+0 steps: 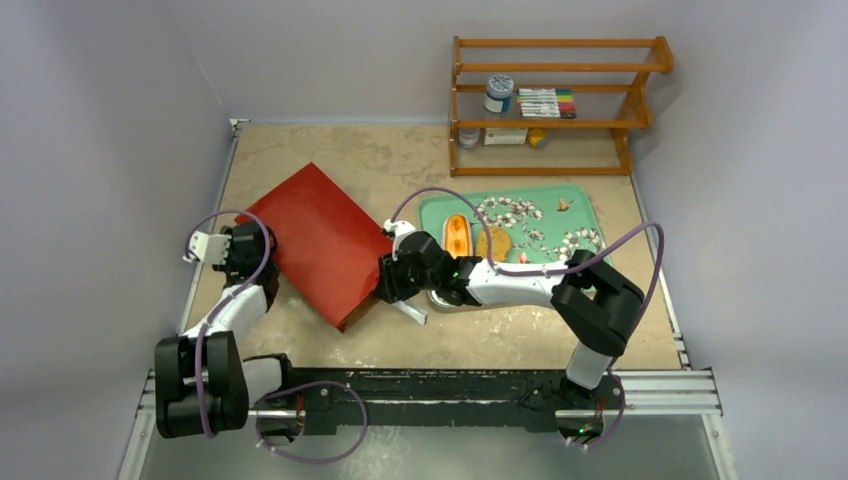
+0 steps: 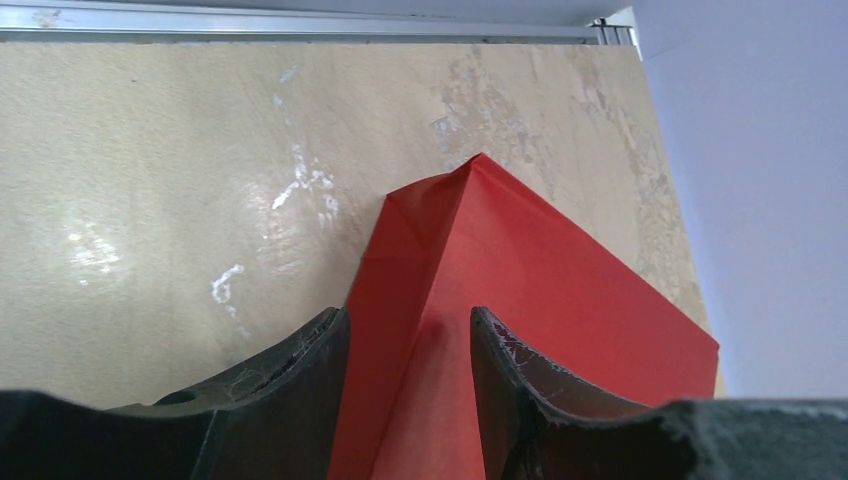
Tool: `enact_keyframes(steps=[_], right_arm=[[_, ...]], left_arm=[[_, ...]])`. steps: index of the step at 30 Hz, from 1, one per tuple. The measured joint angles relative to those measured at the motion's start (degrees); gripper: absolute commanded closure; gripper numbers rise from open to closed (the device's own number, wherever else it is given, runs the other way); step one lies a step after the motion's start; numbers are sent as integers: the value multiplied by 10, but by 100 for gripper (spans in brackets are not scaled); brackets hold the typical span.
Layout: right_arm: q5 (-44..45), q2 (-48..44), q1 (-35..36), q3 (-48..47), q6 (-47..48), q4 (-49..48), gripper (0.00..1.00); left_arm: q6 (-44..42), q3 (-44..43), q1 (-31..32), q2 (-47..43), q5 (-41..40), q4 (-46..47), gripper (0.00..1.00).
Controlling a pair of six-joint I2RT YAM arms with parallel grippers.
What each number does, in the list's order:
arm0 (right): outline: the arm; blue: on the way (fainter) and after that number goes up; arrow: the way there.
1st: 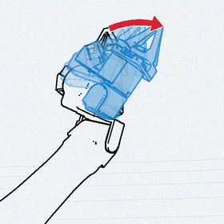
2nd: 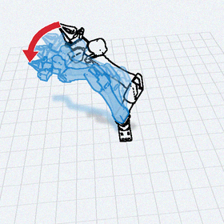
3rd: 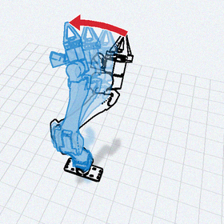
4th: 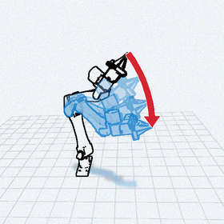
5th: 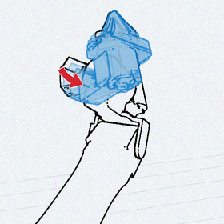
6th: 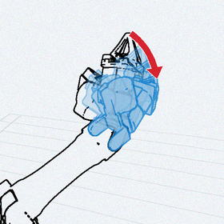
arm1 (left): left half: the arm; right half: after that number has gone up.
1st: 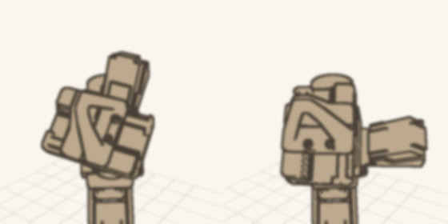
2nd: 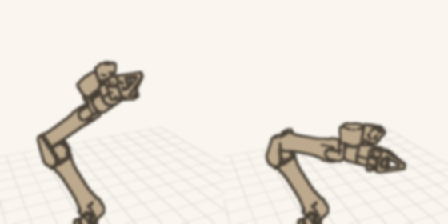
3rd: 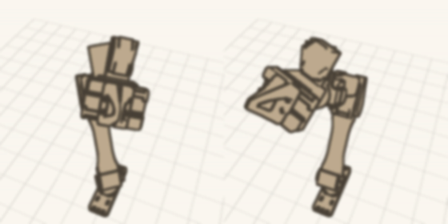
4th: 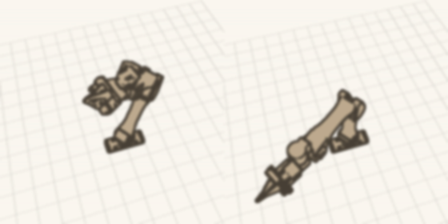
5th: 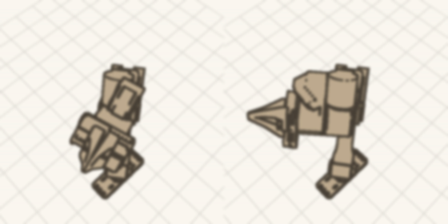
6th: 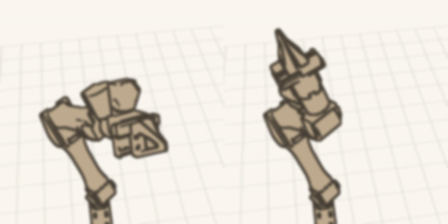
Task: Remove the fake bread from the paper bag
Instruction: Adjust the paper bag at the center of the board.
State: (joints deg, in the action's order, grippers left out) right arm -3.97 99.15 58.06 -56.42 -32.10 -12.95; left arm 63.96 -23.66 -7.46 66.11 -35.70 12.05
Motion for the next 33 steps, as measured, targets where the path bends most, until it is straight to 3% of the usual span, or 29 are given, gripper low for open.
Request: enact_keyframes(steps=[7, 12, 14, 17, 25, 33], right_arm=[[4, 9, 0, -11, -1, 3, 60], [8, 10, 0, -11, -7, 2, 60], [12, 10, 0, -11, -9, 2, 60], [16, 10, 0, -11, -14, 2, 60], [28, 10, 0, -20, -15, 5, 60], [29, 10, 0, -22, -23, 6, 60]], left_arm=[[8, 0, 0, 30, 16, 42, 49], [15, 0, 0, 54, 28, 77, 54], [15, 0, 0, 69, 32, 95, 63], [16, 1, 0, 94, 40, 128, 100], [18, 10, 0, 134, 68, 210, 100], [-38, -17, 0, 71, 87, 161, 100]])
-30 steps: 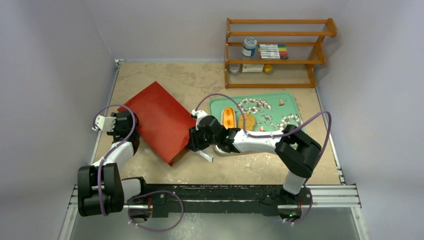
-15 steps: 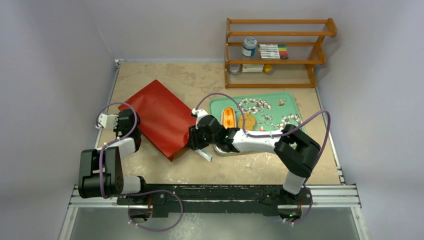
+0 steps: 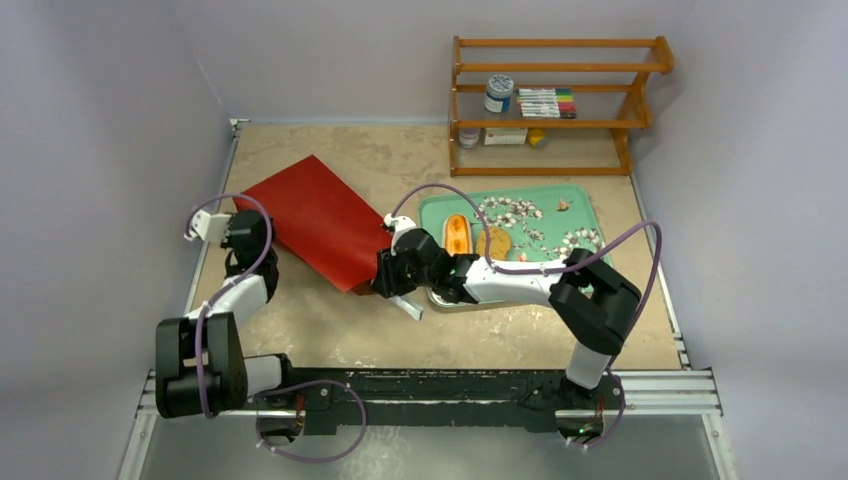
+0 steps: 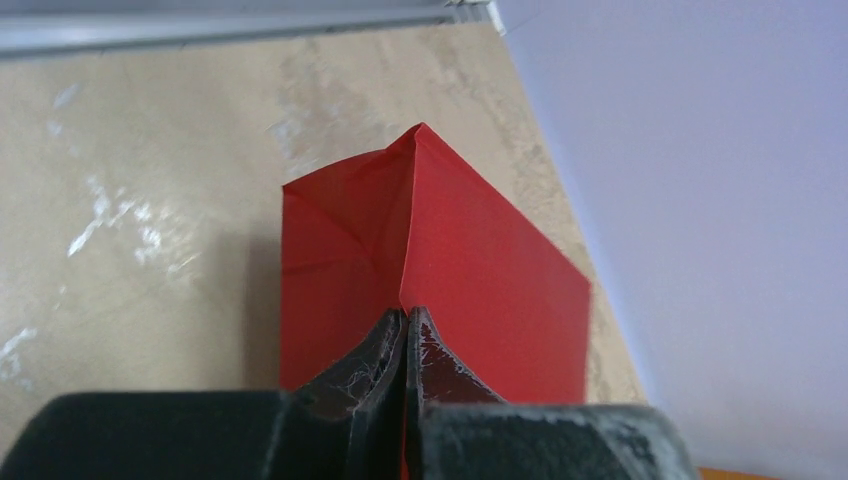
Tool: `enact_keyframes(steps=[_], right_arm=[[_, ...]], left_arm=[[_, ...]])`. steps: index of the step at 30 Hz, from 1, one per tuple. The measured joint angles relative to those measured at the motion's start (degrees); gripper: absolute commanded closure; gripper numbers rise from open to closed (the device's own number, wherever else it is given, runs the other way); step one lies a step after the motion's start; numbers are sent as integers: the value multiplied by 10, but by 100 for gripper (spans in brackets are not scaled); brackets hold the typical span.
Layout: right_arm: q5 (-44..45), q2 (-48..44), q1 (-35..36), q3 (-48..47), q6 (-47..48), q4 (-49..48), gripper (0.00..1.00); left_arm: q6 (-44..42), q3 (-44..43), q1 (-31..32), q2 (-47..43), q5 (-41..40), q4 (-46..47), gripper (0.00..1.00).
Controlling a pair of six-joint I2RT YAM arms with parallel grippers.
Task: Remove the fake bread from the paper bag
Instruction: Adjust the paper bag at the center of the board.
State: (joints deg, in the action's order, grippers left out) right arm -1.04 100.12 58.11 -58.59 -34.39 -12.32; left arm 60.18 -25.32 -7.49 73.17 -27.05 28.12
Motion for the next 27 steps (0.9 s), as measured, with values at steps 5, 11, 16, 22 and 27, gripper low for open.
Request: enact_keyframes(steps=[5, 11, 16, 22, 27], right_arm=[[-2, 0, 0, 10, -12, -9, 60], [-7, 24, 0, 25, -19, -19, 60], [-7, 49, 0, 26, -20, -19, 60], [-7, 54, 0, 27, -20, -19, 60], [-6, 54, 0, 27, -20, -19, 60]], left_arm=[[-49, -35, 2, -52, -2, -24, 100], [-93, -52, 29, -68, -5, -35, 100], [-146, -78, 99, -65, -6, -38, 100], [-177, -88, 120, -75, -3, -43, 100], [-196, -90, 120, -101, -13, -71, 100]])
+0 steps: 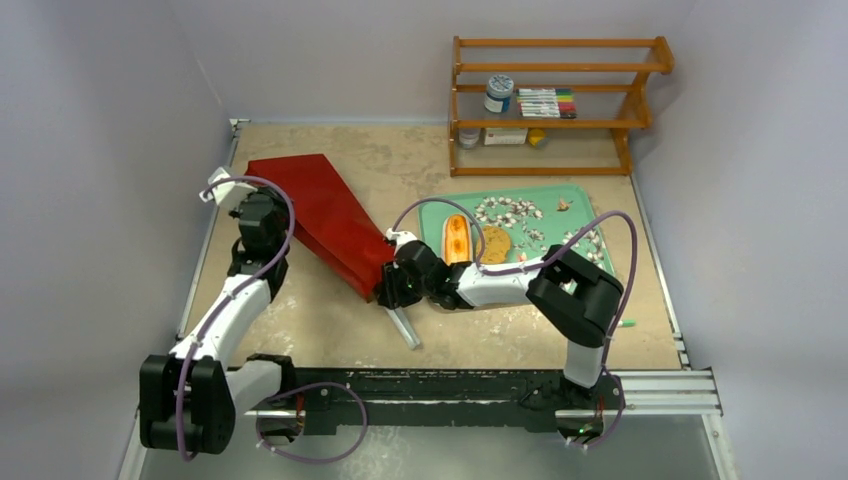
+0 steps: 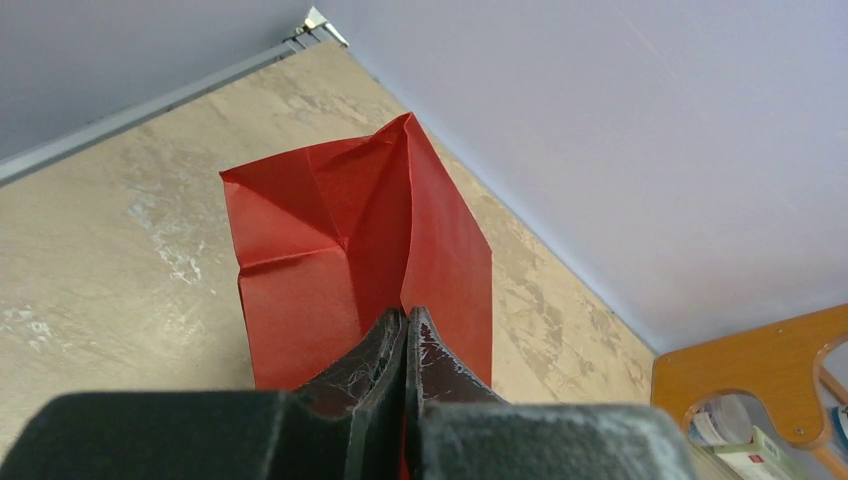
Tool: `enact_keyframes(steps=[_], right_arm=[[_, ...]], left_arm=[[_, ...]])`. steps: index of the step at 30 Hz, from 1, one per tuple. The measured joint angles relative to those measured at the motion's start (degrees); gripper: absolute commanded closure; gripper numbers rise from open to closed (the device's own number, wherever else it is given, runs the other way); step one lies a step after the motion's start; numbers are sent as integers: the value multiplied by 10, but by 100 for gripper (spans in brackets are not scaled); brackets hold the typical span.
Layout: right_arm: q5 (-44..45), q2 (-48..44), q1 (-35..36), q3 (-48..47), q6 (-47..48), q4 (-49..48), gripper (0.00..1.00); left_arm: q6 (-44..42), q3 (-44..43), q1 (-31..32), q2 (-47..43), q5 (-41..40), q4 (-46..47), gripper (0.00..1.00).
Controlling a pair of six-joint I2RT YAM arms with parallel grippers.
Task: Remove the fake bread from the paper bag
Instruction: Adjust the paper bag at the center of the board.
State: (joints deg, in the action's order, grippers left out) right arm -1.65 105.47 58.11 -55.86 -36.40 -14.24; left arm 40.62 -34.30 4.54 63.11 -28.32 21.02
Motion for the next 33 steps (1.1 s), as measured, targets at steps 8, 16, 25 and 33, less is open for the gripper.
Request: enact_keyframes(steps=[8, 16, 25, 33], right_arm=[[7, -26, 0, 30, -1, -7, 60], [7, -51, 0, 53, -3, -11, 60], [7, -106, 1, 89, -7, -8, 60], [7, -111, 6, 100, -9, -9, 60]], left_arm=[[-14, 0, 0, -28, -10, -15, 100], [-24, -10, 0, -28, -25, -38, 100], [-1, 31, -77, -25, -24, -41, 100], [8, 35, -116, 12, -8, -44, 100]])
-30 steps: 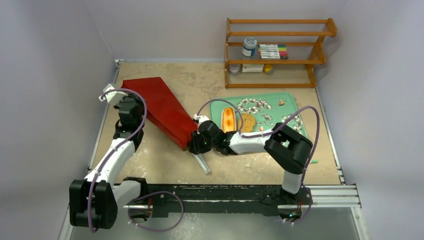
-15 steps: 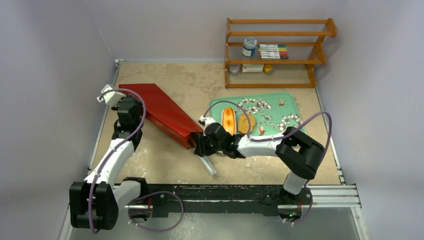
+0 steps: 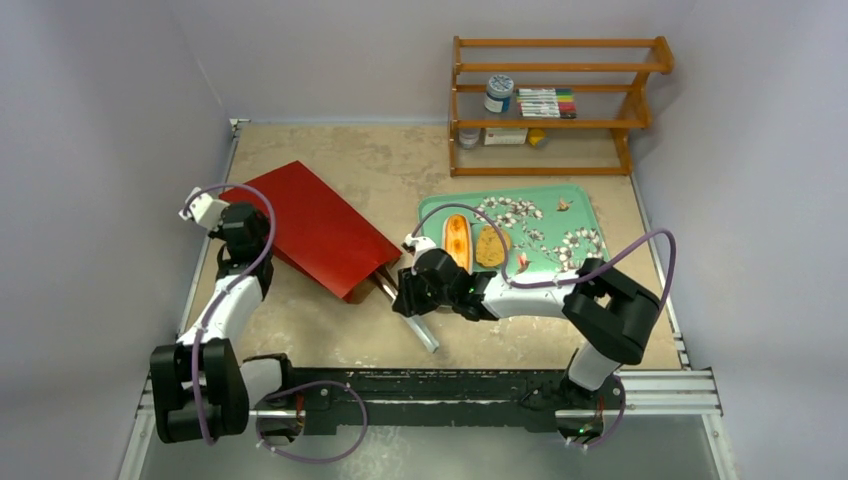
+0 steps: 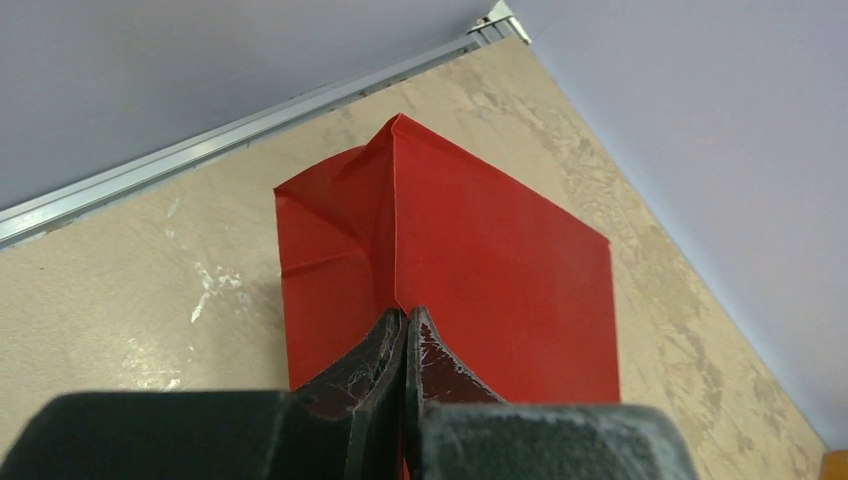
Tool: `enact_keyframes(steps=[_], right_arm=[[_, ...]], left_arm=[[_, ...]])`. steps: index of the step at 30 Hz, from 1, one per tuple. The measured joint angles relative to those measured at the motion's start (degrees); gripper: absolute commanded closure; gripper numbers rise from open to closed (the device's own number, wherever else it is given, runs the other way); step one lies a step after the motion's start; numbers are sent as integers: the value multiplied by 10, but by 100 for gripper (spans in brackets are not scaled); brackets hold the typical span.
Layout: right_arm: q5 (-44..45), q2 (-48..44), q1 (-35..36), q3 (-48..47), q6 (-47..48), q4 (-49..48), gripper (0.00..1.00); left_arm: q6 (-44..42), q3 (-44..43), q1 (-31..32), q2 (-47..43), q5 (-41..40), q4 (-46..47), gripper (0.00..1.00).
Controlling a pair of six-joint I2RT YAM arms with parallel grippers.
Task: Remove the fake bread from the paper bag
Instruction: Adjust the paper bag at the center of the board.
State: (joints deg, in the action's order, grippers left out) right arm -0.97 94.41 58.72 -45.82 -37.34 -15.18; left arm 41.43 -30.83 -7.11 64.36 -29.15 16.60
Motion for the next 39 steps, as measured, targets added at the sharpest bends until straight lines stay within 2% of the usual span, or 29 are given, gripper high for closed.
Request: enact_keyframes(steps=[12, 18, 27, 39], right_arm=[[-1, 1, 2, 0, 3, -17, 60], [-16, 33, 1, -14, 7, -21, 60], [-32, 76, 1, -54, 18, -18, 60], [-33, 86, 1, -68, 23, -13, 60]], left_arm=[[-1, -13, -19, 83, 20, -12, 100], [-1, -45, -5, 74, 35, -11, 100], [-31, -187, 94, 76, 73, 2, 100], [-47, -175, 110, 70, 94, 3, 100]])
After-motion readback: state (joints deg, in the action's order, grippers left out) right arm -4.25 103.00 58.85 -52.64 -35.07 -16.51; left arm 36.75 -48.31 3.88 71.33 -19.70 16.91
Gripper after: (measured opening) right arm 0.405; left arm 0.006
